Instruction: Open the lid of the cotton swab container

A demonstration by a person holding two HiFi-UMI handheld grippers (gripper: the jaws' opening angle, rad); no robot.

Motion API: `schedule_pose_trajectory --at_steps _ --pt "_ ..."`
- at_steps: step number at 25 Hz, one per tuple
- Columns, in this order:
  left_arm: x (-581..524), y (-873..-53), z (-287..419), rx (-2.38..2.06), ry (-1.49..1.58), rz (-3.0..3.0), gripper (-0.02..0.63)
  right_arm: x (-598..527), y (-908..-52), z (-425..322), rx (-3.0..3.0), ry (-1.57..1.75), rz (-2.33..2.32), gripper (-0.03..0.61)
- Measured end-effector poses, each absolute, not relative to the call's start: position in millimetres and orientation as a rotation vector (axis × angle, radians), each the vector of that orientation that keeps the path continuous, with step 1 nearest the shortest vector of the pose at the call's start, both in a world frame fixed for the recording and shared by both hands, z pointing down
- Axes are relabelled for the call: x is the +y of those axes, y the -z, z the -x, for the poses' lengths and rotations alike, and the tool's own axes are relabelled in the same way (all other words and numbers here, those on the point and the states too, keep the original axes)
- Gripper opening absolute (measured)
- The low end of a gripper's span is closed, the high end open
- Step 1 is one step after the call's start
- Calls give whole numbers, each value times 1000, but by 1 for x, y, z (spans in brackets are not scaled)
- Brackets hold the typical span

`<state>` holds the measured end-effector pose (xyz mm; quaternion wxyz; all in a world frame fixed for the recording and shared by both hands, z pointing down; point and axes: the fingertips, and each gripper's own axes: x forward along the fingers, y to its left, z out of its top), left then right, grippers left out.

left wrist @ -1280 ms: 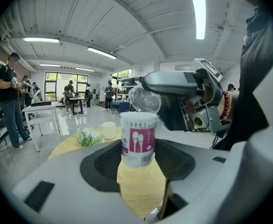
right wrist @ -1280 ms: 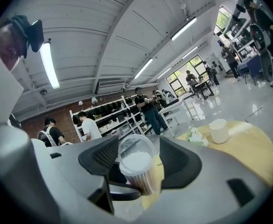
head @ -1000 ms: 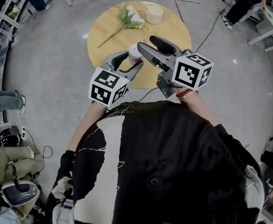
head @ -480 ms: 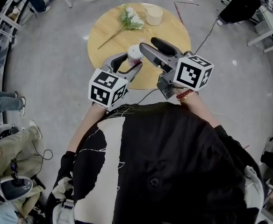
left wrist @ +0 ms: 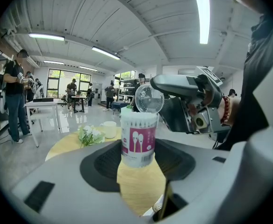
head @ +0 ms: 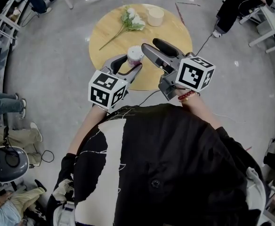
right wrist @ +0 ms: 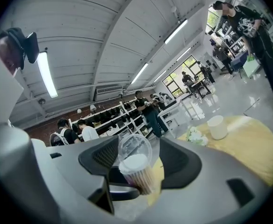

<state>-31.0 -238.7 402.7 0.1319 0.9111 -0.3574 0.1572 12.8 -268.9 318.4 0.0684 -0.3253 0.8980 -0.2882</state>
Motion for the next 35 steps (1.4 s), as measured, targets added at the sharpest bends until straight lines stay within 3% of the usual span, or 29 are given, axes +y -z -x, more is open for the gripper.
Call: schedule_pose_trajectory --at_steps 35 --pt "-239 -398 44 -1053 -342 -2639 233 -265 -330 -27 2630 922 1030 276"
